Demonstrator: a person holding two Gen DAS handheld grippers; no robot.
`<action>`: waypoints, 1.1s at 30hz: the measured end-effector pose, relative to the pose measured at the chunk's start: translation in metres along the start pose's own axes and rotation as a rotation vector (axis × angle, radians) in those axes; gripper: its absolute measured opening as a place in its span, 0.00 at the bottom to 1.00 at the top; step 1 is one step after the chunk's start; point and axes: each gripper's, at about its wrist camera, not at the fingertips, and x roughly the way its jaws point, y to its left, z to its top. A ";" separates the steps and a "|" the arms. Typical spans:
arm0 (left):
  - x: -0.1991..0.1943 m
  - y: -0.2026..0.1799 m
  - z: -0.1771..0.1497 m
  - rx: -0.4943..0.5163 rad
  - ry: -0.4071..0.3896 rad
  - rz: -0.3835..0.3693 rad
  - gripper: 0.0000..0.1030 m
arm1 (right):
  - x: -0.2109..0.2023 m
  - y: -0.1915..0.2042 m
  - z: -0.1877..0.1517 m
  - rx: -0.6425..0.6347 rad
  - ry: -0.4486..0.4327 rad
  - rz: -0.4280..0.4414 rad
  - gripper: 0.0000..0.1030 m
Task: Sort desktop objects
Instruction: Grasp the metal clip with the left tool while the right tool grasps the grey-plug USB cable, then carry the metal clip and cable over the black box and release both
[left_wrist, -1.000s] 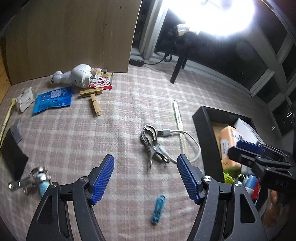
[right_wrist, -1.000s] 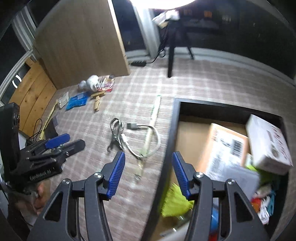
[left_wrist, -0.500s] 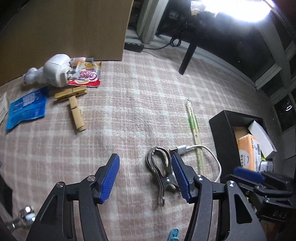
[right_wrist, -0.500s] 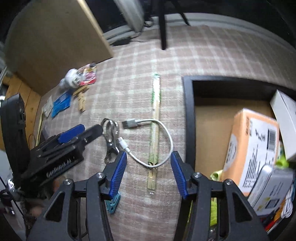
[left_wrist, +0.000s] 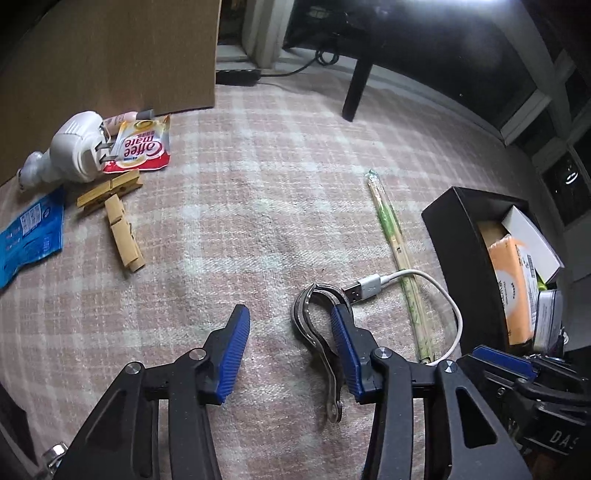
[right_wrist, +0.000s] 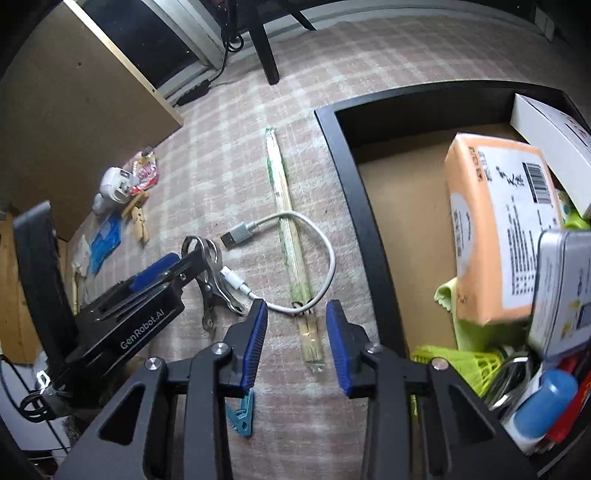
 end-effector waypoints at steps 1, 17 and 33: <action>0.001 0.000 0.000 0.007 0.000 0.001 0.41 | 0.002 -0.001 0.000 0.015 0.003 -0.006 0.31; 0.001 0.001 0.003 -0.015 -0.047 0.070 0.17 | 0.027 0.014 0.022 0.001 -0.111 -0.060 0.08; -0.025 0.050 -0.009 -0.195 -0.095 0.036 0.05 | 0.003 0.024 0.017 -0.076 -0.251 0.059 0.04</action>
